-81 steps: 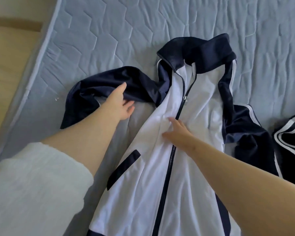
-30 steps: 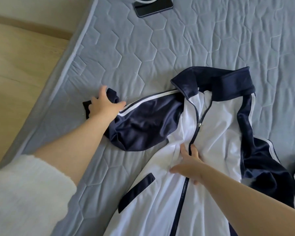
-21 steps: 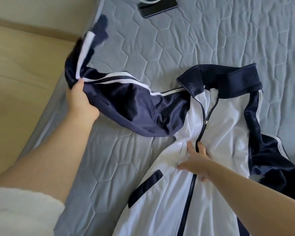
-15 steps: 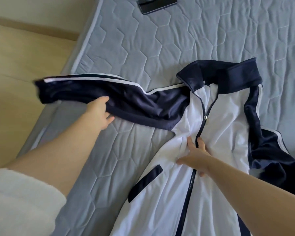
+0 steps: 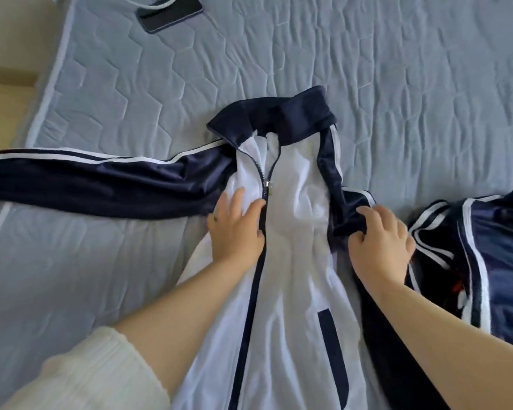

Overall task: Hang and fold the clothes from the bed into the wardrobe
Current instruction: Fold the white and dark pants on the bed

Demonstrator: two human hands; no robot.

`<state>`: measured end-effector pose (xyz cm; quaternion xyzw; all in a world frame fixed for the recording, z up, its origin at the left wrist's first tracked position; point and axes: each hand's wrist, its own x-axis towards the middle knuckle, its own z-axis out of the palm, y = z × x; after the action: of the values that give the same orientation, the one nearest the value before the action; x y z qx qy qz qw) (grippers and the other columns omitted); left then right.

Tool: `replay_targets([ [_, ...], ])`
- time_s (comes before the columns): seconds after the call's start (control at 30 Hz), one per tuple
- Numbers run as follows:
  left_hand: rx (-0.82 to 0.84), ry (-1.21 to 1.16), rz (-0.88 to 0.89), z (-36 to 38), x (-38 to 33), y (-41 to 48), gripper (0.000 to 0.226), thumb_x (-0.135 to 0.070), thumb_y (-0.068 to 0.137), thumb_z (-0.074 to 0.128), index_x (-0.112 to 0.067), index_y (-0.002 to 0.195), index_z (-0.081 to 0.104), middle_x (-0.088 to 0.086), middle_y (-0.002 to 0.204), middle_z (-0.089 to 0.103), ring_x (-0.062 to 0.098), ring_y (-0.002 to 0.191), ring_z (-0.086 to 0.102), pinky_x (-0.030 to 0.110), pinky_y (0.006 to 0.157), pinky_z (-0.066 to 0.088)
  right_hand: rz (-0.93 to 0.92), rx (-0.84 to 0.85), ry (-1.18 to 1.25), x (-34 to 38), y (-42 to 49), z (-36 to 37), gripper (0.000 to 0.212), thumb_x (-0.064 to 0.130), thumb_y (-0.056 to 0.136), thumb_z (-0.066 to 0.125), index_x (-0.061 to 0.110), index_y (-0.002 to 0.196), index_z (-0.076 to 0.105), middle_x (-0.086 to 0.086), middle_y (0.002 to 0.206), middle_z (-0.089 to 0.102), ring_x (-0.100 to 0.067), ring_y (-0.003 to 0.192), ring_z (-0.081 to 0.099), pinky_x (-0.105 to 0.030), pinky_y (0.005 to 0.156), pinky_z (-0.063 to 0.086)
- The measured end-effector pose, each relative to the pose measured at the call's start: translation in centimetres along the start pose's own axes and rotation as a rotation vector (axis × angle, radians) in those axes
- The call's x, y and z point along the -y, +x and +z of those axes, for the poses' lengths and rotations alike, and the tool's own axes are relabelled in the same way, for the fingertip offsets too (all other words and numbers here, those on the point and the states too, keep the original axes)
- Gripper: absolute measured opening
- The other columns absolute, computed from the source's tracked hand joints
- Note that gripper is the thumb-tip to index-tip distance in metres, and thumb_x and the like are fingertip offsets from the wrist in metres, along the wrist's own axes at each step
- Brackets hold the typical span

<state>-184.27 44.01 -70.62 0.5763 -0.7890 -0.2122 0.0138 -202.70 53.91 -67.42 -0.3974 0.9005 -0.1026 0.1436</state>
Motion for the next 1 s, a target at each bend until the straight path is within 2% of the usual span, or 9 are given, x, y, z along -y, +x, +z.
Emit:
replay_targets([
  [0.17,0.070,-0.353,-0.702,0.4,0.4,2.3,0.074,-0.020,0.085,0.062,-0.032,0.144,0.019,0.014,0.143,0.023,0.032,0.099,0.049,0.034,0.084,0.039,0.286,0.340,0.171,-4.8,1.2,-0.1,0.080,0.014,0.083,0.062,0.025,0.146,0.015,-0.010,0.150,0.020,-0.035,0.125,0.037,-0.043,0.089,0.041],
  [0.27,0.175,-0.331,-0.610,-0.2,2.0,3.4,0.043,-0.017,0.088,0.055,-0.016,0.129,0.045,0.017,0.127,0.049,0.034,0.101,0.054,0.031,0.077,0.041,0.430,0.410,0.317,-6.4,1.2,1.3,0.054,0.012,0.083,0.060,0.013,0.133,0.039,-0.017,0.116,0.054,-0.031,0.092,0.055,-0.033,0.072,0.045],
  [0.37,-0.003,-0.276,-0.644,-2.0,4.0,3.9,0.028,-0.016,0.092,0.049,-0.005,0.117,0.052,0.023,0.125,0.050,0.039,0.105,0.052,0.038,0.085,0.043,0.537,0.240,0.428,-6.7,1.4,1.4,0.011,0.012,0.087,0.048,0.008,0.096,0.053,-0.011,0.082,0.057,-0.024,0.064,0.050,-0.027,0.052,0.037],
  [0.5,-0.252,-0.252,-0.851,-5.0,6.9,4.0,0.035,-0.012,0.094,0.043,-0.006,0.128,0.043,0.025,0.137,0.030,0.044,0.111,0.047,0.042,0.096,0.037,0.489,0.036,0.532,-6.2,2.2,0.0,0.006,0.017,0.088,0.047,0.020,0.091,0.045,0.004,0.072,0.050,-0.013,0.060,0.047,-0.025,0.048,0.032],
  [0.6,-0.193,-0.146,-0.951,-5.9,6.7,4.4,0.040,-0.010,0.091,0.044,-0.011,0.131,0.037,0.021,0.139,0.026,0.041,0.118,0.039,0.046,0.100,0.031,0.373,0.095,0.503,-5.0,2.8,-0.2,0.010,0.017,0.086,0.047,0.022,0.093,0.042,0.003,0.076,0.053,-0.016,0.064,0.050,-0.027,0.050,0.034],
  [0.73,-0.225,0.140,-0.406,-4.3,2.8,4.5,0.049,-0.007,0.082,0.056,-0.020,0.128,0.043,0.013,0.137,0.033,0.034,0.121,0.032,0.043,0.095,0.029,0.379,0.109,0.342,-3.9,3.5,0.4,0.019,0.027,0.082,0.049,0.016,0.096,0.054,-0.005,0.101,0.051,-0.030,0.096,0.048,-0.041,0.088,0.037],
  [0.83,-0.200,0.060,0.045,-2.7,-1.5,5.8,0.038,-0.005,0.088,0.048,-0.018,0.122,0.058,0.013,0.123,0.049,0.032,0.115,0.042,0.037,0.091,0.031,0.492,0.050,0.619,-3.7,4.7,0.6,0.025,0.027,0.080,0.036,0.011,0.064,0.047,-0.005,0.078,0.048,-0.026,0.073,0.040,-0.035,0.069,0.034],
  [0.9,-0.076,-0.094,0.158,-1.6,-4.3,6.9,0.038,-0.004,0.091,0.041,-0.017,0.120,0.060,0.013,0.118,0.052,0.031,0.111,0.047,0.038,0.093,0.037,0.534,0.120,0.667,-4.0,5.6,1.2,0.026,0.025,0.087,0.039,0.009,0.071,0.052,-0.006,0.076,0.052,-0.024,0.068,0.045,-0.032,0.061,0.036],
  [1.0,0.181,-0.298,0.116,-0.2,-7.3,7.9,0.048,-0.004,0.091,0.033,-0.028,0.131,0.047,0.010,0.111,0.054,0.030,0.101,0.056,0.040,0.091,0.044,0.457,0.290,0.683,-4.4,5.5,2.5,0.030,0.021,0.082,0.063,0.015,0.108,0.050,-0.004,0.100,0.056,-0.022,0.091,0.054,-0.037,0.085,0.046],
])
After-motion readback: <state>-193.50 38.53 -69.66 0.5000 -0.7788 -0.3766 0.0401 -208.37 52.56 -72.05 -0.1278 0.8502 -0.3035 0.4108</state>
